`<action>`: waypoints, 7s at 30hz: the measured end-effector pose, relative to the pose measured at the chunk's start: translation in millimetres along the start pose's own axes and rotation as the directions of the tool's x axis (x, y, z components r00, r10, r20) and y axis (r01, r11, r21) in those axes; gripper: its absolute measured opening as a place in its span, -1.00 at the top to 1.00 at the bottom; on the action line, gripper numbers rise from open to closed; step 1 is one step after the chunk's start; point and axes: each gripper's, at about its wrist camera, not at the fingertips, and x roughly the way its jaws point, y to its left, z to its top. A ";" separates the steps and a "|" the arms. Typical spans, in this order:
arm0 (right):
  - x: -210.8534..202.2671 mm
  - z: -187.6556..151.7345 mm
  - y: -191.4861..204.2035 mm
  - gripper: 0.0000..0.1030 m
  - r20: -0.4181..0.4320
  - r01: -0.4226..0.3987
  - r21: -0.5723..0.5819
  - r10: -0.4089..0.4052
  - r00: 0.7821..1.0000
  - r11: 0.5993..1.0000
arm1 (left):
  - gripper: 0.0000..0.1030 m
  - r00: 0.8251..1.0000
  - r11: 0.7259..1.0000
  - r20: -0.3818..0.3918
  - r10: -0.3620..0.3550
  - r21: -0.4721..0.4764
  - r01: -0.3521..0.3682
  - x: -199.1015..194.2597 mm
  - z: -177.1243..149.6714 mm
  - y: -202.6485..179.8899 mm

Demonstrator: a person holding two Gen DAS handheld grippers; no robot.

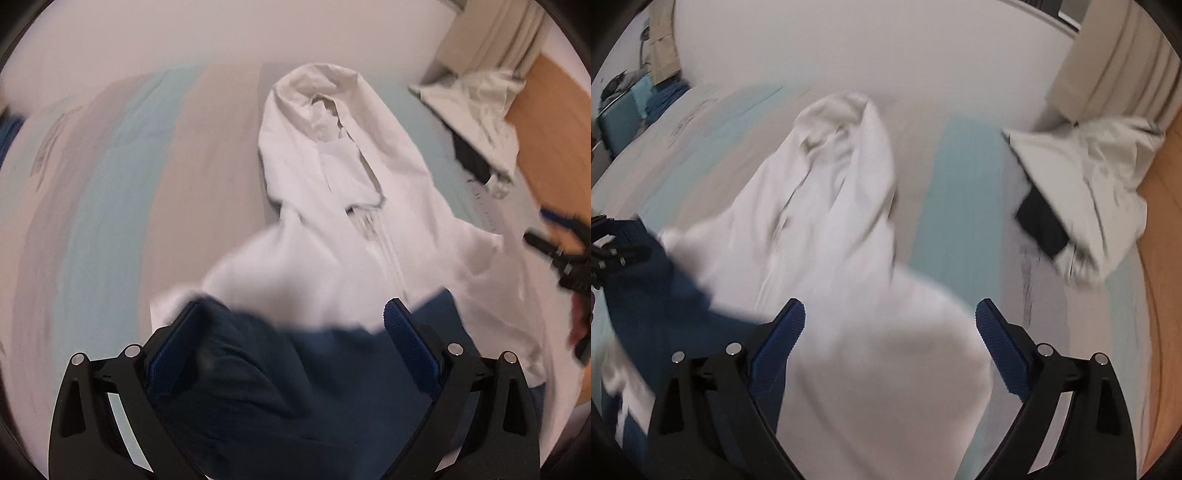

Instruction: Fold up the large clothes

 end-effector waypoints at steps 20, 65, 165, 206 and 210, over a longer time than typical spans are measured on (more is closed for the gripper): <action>150.6 145.3 -1.9 -0.85 0.003 -0.117 -0.030 0.117 0.993 0.993 | -0.89 0.994 0.996 -0.065 0.087 0.014 -0.086 143.7 189.7 26.6; 200.2 164.8 -15.5 0.96 -0.089 -0.237 0.153 0.253 0.964 0.959 | 0.99 0.998 0.999 -0.061 0.012 -0.049 -0.015 133.7 174.6 54.6; -27.7 -33.9 83.1 0.92 0.205 -0.165 -0.318 0.237 0.950 0.934 | 0.89 0.942 0.964 0.334 -0.038 0.261 -0.054 -53.2 -67.3 -79.0; -82.6 -240.3 94.9 0.00 -0.009 -0.252 -0.106 0.253 0.967 0.962 | -0.89 0.982 0.972 0.171 0.078 0.205 -0.113 -78.4 -265.4 -120.3; -104.2 -251.6 87.8 -0.29 0.000 -0.217 -0.065 0.217 0.976 0.974 | -0.89 0.983 0.975 0.136 0.122 0.168 -0.144 -91.2 -274.0 -119.0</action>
